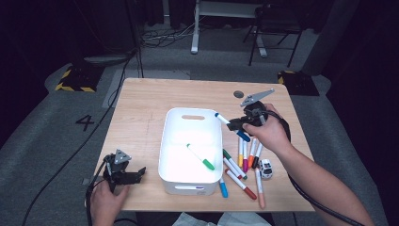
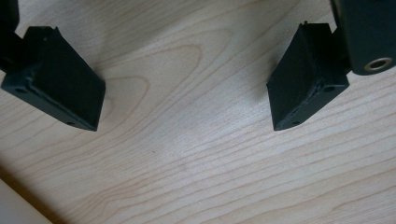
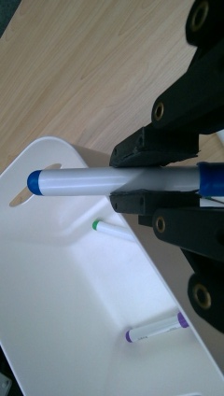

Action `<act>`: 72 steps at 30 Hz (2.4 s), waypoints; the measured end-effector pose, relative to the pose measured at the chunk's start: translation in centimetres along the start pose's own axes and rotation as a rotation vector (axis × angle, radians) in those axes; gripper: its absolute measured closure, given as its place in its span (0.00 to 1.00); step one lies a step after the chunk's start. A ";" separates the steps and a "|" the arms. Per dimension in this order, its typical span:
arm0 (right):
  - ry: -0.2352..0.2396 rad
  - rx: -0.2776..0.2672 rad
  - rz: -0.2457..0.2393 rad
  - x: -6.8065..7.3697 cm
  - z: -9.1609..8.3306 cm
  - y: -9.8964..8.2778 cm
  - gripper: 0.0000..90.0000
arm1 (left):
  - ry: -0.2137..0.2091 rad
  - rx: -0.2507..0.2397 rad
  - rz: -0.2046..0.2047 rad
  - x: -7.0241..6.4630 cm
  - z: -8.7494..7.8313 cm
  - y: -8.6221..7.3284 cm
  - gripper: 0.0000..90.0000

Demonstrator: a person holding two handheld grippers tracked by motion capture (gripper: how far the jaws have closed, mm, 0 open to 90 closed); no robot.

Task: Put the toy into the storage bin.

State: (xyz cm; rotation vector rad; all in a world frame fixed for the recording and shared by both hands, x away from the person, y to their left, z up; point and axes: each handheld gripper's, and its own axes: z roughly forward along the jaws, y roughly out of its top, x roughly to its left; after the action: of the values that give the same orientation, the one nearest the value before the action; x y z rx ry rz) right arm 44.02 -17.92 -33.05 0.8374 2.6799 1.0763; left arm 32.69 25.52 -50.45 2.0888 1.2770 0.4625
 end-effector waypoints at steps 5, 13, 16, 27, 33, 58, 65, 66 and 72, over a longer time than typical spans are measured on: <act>0.023 -0.002 -0.036 1.2 0.1 0.8 0.85 | 0.000 0.000 0.000 0.0 0.0 0.0 0.13; 0.053 0.003 -0.086 3.1 0.8 2.1 0.85 | 0.003 -0.001 -0.006 0.0 0.1 0.0 0.13; 0.065 0.004 -0.099 3.6 1.2 2.5 0.85 | 0.005 -0.003 -0.006 0.0 0.1 0.0 0.13; 0.109 -0.002 -0.145 5.4 2.9 3.7 0.85 | 0.005 -0.003 -0.007 0.0 0.1 0.0 0.13; 0.121 0.012 -0.168 6.4 3.9 4.1 0.85 | 0.005 -0.002 -0.007 0.0 0.1 0.0 0.13; 0.129 0.103 -0.216 7.5 7.2 2.9 0.85 | 0.003 -0.005 -0.007 0.0 0.1 0.0 0.12; 0.135 0.145 -0.230 7.8 8.2 2.4 0.85 | 0.003 -0.004 -0.007 0.0 0.1 0.0 0.12; 0.135 0.146 -0.239 7.9 8.3 2.4 0.85 | 0.003 -0.005 -0.007 0.0 0.1 0.0 0.12; 0.150 0.203 -0.200 8.3 8.8 2.1 0.85 | 0.003 -0.005 -0.008 0.0 0.1 0.0 0.12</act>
State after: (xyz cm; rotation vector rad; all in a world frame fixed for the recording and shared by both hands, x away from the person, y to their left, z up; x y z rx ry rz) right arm 40.80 -6.95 -37.50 0.5179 2.9594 0.8655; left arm 32.76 25.44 -50.49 2.0793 1.2841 0.4649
